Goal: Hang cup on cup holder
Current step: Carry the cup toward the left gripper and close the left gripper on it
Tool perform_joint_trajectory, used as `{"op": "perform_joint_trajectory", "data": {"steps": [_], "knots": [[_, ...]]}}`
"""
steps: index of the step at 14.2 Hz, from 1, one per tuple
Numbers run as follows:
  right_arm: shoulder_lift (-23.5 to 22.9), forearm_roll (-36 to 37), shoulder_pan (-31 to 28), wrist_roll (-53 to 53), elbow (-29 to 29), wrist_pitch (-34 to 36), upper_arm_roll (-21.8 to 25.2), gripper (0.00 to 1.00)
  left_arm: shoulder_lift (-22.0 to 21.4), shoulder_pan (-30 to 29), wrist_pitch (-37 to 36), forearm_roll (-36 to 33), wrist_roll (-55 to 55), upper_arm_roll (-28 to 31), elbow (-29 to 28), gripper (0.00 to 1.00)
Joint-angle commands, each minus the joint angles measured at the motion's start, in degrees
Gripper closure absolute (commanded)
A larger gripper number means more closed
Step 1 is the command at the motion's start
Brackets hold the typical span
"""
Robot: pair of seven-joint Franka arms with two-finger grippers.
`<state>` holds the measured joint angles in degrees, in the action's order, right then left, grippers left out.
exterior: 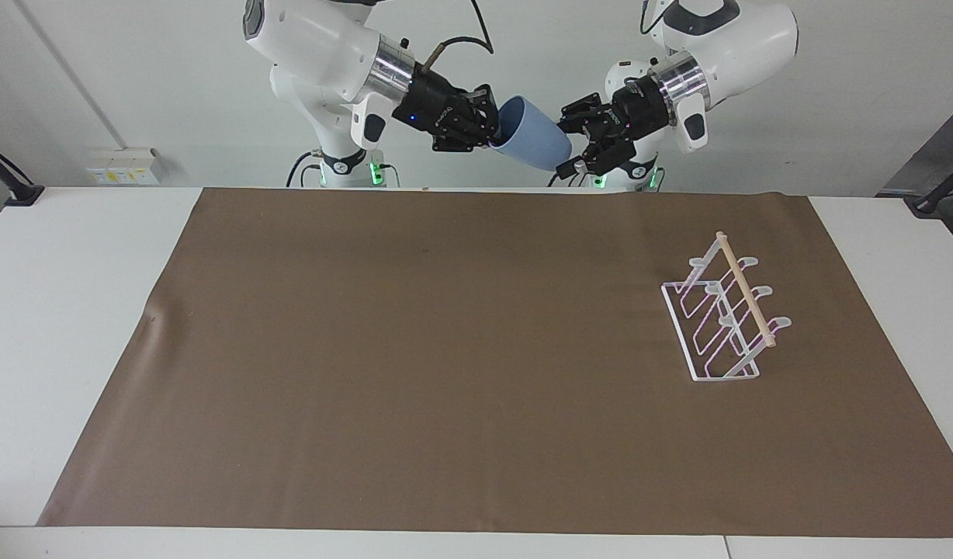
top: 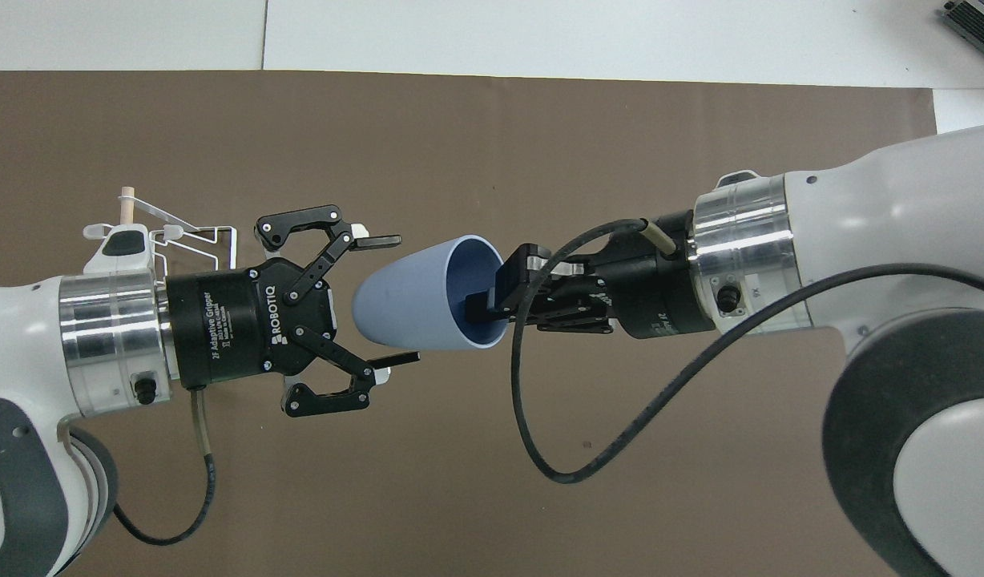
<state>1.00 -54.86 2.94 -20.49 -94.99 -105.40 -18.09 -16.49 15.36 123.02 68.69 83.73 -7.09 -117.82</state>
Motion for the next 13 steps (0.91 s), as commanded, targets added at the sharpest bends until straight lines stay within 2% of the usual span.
{"op": "perform_joint_trajectory", "data": {"steps": [1, 12, 13], "knots": [[1.6, -1.9, -0.7, -1.7, -2.0, -1.8, -1.2, 1.00, -1.3, 0.9, 1.7, 1.0, 1.2, -0.1, -1.6, 0.00], [1.6, -1.9, -0.8, -1.7, -2.0, -1.7, -1.2, 1.00, -2.6, 0.7, 1.1, 0.6, 4.5, -0.4, -0.9, 0.00], [1.6, -1.8, -0.8, -1.6, -2.0, -1.7, -1.2, 1.00, -2.6, 0.7, 1.3, 0.6, 5.0, -0.5, -0.9, 0.12]]}}
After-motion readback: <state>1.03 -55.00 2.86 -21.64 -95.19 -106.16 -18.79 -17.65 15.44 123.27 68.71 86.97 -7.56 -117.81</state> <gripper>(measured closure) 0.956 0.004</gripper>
